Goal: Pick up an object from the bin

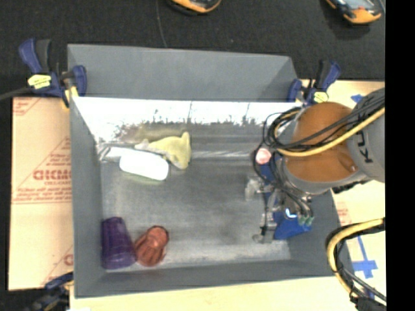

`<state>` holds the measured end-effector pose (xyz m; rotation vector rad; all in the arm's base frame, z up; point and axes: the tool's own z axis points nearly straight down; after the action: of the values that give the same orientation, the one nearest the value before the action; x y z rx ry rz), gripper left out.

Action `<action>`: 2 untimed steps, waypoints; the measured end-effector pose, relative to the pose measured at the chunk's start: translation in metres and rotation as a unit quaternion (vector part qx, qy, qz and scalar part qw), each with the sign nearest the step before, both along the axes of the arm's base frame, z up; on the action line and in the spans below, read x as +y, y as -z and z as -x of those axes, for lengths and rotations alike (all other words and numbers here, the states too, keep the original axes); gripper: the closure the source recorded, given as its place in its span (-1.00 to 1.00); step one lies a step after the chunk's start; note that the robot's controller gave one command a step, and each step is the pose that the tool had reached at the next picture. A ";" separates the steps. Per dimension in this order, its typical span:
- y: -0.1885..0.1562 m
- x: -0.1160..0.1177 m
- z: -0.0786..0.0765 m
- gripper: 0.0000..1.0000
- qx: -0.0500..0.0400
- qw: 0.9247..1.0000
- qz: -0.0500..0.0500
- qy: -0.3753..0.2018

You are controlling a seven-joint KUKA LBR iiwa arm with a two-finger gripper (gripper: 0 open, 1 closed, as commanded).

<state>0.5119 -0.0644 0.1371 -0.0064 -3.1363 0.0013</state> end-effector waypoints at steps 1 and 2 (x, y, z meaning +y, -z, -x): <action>-0.004 0.000 -0.002 -1.00 -0.004 1.000 0.001 -0.001; 0.008 -0.035 -0.016 -1.00 -0.005 0.983 0.000 -0.183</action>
Offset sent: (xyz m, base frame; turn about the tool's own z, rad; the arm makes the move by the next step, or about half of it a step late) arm 0.0249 -0.0646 -0.0179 -0.6348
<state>0.5281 -0.0995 0.1291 0.5703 -3.0945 0.0039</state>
